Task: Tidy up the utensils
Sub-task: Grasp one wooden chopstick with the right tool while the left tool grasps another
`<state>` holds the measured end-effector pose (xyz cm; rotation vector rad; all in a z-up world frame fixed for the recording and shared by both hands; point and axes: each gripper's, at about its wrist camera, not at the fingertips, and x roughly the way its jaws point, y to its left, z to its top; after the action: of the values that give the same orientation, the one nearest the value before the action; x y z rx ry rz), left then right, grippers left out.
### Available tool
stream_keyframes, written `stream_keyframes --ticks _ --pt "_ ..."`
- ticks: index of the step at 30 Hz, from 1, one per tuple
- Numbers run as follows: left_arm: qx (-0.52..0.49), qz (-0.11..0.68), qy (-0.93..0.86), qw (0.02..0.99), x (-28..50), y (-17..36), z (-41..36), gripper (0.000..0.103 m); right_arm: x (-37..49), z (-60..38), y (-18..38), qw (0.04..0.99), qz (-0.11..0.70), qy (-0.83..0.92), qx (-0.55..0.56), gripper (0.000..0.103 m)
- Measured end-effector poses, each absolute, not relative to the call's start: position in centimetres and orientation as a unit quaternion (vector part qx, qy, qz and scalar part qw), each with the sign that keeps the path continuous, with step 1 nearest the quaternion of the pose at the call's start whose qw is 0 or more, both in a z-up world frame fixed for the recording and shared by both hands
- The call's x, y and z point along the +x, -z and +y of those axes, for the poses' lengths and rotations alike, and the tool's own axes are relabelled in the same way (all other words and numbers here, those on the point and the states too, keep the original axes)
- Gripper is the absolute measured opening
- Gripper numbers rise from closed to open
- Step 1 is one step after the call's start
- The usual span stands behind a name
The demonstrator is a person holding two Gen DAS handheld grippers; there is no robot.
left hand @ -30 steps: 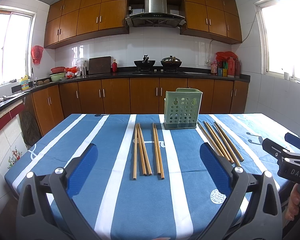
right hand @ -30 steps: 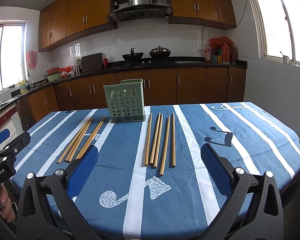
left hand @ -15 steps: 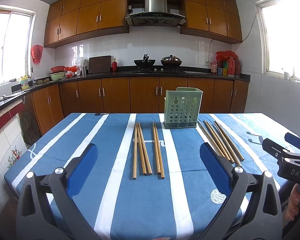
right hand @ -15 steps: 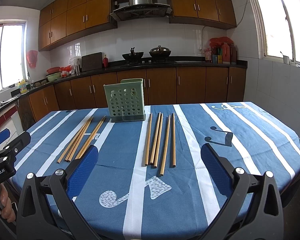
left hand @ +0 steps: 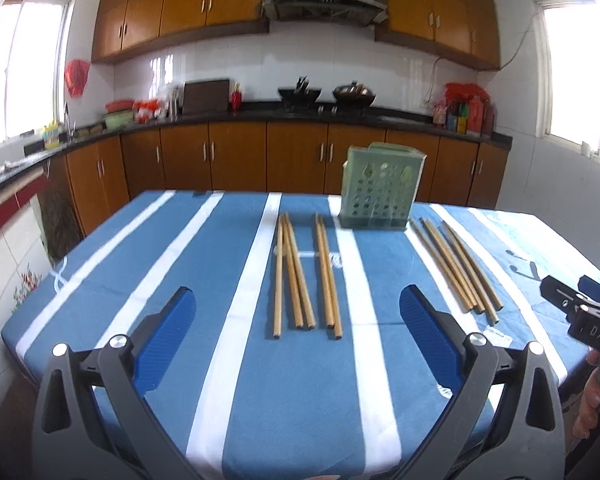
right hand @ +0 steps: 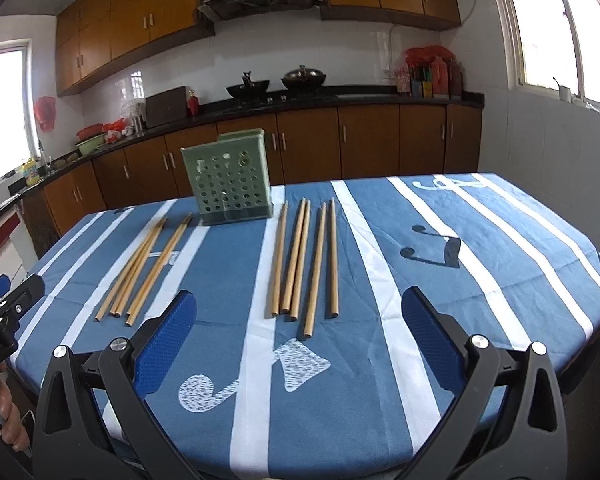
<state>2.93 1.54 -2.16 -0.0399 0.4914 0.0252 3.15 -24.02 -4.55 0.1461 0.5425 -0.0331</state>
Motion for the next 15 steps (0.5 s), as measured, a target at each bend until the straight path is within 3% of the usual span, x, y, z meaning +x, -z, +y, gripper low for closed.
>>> stream_keyframes --ticks 2,7,11,15 --pt "-0.027 0.268 -0.024 0.963 3.9 2.8 2.4 0.099 4.4 -25.3 5.2 0.951 0.293 0.032 0.09 0.1" --pt "-0.019 0.301 -0.044 0.952 5.5 3.9 4.2 0.099 8.3 -27.6 5.8 0.931 0.343 0.043 0.119 0.072" --pt "-0.022 0.318 -0.052 0.946 6.7 4.1 5.4 0.099 12.1 -28.0 6.3 0.916 0.377 0.034 0.132 0.062" --pt "-0.037 0.337 -0.058 0.939 8.4 4.3 6.8 0.099 15.2 -27.3 7.6 0.906 0.408 0.023 0.113 0.042"
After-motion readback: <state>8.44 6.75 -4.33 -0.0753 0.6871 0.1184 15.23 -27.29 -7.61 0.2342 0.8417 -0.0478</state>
